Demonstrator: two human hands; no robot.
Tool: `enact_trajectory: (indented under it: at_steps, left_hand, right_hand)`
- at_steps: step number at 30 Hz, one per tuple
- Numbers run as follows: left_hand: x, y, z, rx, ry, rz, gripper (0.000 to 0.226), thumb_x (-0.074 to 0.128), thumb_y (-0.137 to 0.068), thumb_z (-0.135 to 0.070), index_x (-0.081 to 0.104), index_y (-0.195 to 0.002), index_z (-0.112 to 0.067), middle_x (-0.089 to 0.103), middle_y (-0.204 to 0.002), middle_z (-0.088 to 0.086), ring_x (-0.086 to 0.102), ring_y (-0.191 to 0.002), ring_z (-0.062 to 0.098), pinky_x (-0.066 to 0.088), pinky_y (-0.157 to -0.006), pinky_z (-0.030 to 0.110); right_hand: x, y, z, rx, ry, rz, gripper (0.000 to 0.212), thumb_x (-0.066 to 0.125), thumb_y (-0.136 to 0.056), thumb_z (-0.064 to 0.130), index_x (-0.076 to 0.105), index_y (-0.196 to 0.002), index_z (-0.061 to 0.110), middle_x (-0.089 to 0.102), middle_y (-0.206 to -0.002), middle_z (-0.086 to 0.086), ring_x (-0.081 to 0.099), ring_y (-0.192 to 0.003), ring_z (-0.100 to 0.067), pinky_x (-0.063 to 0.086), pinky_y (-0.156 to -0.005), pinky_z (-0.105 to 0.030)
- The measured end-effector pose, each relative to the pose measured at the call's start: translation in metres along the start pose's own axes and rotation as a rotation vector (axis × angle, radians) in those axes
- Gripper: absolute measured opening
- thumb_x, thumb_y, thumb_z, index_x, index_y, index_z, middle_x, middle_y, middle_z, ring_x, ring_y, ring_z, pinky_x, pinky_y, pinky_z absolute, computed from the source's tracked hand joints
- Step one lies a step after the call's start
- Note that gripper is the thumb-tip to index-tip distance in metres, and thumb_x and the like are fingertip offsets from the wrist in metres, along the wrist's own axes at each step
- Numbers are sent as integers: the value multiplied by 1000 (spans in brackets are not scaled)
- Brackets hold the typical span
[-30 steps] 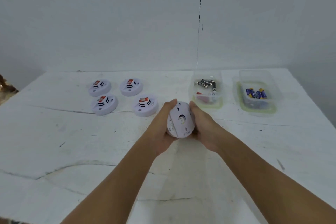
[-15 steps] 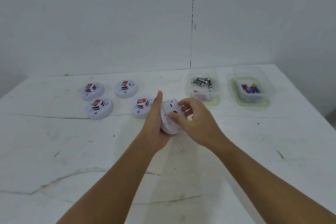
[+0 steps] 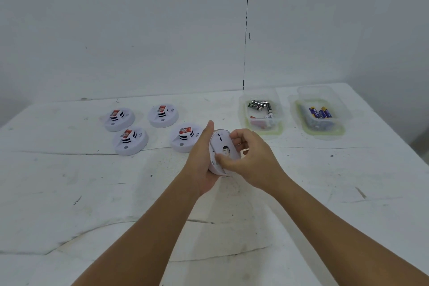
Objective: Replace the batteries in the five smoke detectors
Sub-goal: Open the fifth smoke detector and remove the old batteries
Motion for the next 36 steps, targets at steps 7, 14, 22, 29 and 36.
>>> enact_trajectory:
  at_steps: [7,14,22,29,36]
  left_hand:
    - [3,0,-3,33,-23,-31,56,58,-99,-58,72,-119,-8,75,-119,20,71,-114,36,52,-105,50]
    - [-8,-2,-20,153,-38,-118,38,60,-99,-53,75,-107,-20,81,-94,4,73,-95,27,58,-88,45]
    - [-8,-5,-23,186,-85,-68,28,54,-102,-45,74,-98,-25,77,-90,0,68,-89,22,54,-81,38]
    - [-4,-6,-17,212,-76,-10,30,51,-103,-41,74,-106,-23,74,-97,2,68,-87,20,53,-82,37]
    - [-1,-7,-9,235,-45,-57,30,58,-99,-42,72,-112,-19,73,-102,8,69,-89,23,56,-73,35]
  right_hand:
    - [0,9,1,52,-101,-96,57,90,-70,32,55,-115,27,59,-109,5,56,-86,1,47,-66,-11]
    - [-22,7,-27,173,190,-63,67,82,-67,47,51,-121,25,53,-109,4,57,-97,-11,51,-81,-30]
    - [-19,2,-52,223,595,88,66,76,-81,49,50,-136,24,45,-126,-1,42,-121,-26,40,-92,-35]
    - [-16,4,-14,46,47,-141,17,71,-96,30,65,-112,28,62,-102,9,57,-82,-3,46,-76,-22]
    - [16,7,-2,145,-296,-142,8,75,-95,26,71,-103,25,73,-95,7,70,-84,-11,60,-79,-29]
Point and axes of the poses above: each hand's wrist, its own y-axis away from the middle knuckle, its own x-axis out of the palm, z = x × y, the point moved 5 cm from there along -y, towards the middle knuckle
